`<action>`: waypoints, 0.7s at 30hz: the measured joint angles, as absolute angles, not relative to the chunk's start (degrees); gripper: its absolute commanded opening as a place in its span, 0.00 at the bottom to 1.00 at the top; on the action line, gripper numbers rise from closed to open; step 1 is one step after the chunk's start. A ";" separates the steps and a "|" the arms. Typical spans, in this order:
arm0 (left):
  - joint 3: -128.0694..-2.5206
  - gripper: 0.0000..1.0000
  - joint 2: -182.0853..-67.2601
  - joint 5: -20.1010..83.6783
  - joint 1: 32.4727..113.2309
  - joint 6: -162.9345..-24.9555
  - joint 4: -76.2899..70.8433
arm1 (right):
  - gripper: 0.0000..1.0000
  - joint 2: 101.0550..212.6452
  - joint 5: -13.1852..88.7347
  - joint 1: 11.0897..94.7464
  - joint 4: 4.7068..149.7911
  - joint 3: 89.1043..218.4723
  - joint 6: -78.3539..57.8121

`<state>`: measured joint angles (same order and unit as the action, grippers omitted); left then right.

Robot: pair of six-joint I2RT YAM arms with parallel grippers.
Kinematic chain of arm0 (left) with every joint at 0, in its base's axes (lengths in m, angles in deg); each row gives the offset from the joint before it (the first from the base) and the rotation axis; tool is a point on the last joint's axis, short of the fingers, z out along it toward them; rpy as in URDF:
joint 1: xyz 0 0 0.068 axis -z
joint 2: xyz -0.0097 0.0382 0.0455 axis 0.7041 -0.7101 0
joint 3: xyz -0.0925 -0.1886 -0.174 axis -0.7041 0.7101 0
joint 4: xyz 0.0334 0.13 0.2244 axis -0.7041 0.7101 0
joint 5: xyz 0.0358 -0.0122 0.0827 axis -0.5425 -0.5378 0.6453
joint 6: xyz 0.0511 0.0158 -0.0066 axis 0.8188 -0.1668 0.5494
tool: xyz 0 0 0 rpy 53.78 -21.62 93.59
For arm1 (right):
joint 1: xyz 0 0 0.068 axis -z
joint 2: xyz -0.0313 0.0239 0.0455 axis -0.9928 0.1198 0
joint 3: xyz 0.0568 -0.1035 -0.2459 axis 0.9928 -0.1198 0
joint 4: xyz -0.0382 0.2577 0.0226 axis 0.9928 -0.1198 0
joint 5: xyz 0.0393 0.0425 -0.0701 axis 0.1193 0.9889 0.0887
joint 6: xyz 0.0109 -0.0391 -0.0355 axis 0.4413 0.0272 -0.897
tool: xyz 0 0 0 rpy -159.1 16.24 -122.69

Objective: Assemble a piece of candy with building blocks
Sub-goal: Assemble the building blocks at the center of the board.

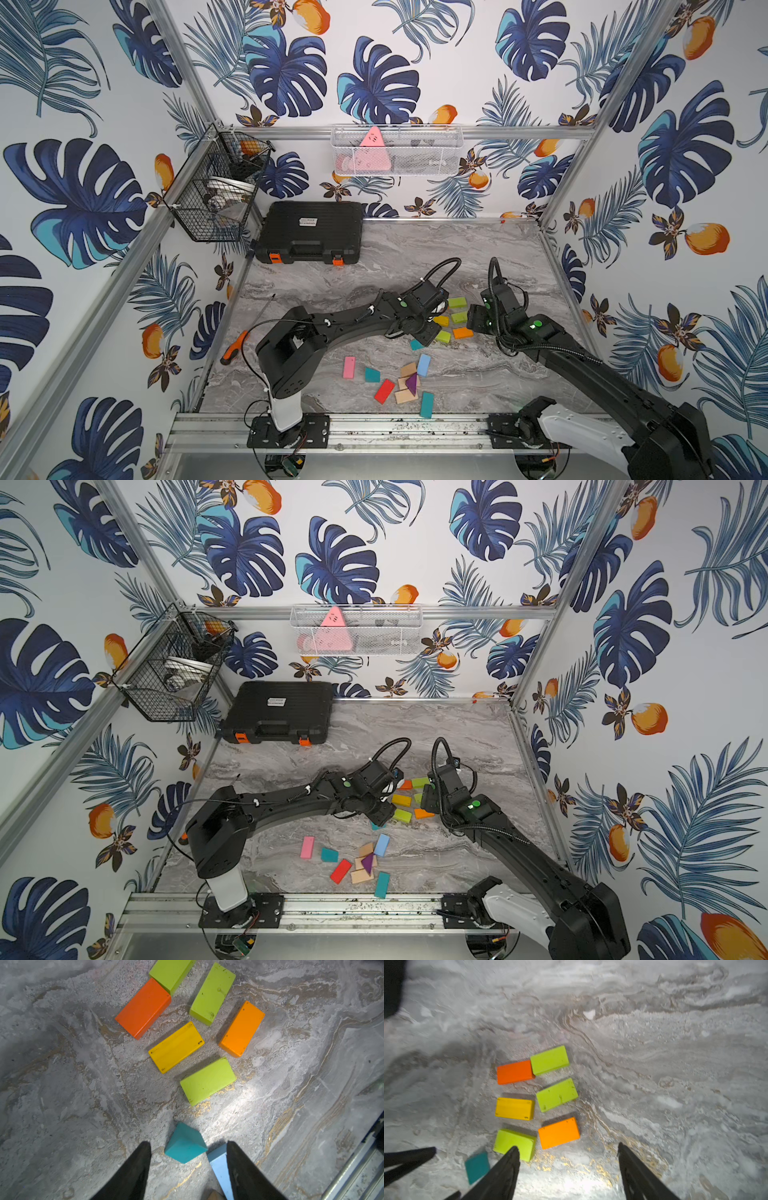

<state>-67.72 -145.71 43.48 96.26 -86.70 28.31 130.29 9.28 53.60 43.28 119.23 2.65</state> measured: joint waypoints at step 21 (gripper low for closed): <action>-68.53 0.64 -152.75 44.29 98.07 -85.59 29.31 | 0.70 134.68 14.66 55.92 40.70 117.77 4.66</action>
